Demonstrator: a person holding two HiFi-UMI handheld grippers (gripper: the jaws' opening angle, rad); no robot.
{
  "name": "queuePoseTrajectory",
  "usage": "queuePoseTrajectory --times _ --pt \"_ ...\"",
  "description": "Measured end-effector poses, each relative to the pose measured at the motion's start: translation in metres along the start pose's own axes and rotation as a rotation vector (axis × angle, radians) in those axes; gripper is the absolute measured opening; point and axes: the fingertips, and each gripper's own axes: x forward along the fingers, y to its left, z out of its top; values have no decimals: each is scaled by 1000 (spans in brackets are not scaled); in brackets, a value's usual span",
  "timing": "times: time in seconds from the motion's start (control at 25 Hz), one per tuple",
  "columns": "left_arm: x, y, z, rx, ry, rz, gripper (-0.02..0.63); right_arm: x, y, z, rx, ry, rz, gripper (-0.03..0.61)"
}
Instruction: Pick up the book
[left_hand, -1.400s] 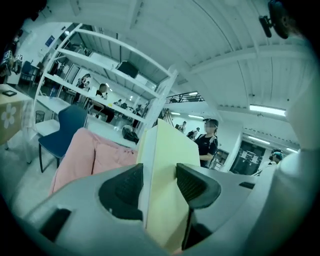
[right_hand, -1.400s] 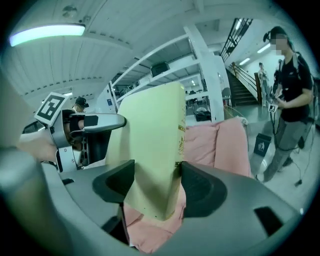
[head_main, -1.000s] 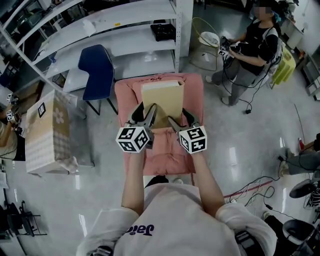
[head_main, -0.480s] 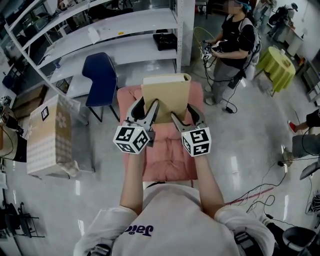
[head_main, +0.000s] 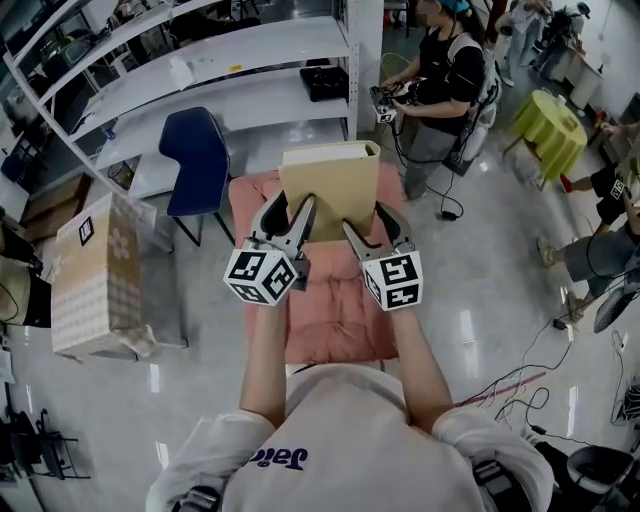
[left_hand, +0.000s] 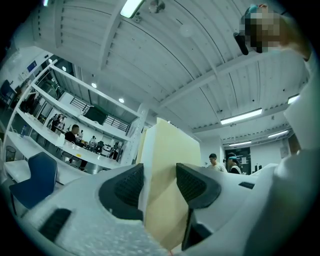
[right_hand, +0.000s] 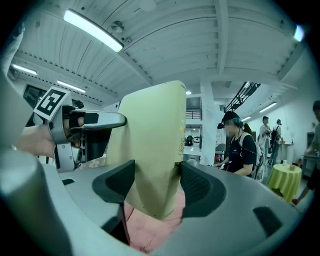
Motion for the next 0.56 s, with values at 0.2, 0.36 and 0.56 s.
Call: queuePoseTrajectory --times 0.2,0.36,0.56 --pt "5 2 4 -15 -12 -8 207 2 -4 6 -18 -2 -5 295" --pt "12 1 3 -20 -12 -17 207 2 -10 6 -23 3 -15 293" --pt "16 0 1 -22 -4 -24 207 4 -14 4 -24 11 -21 293"
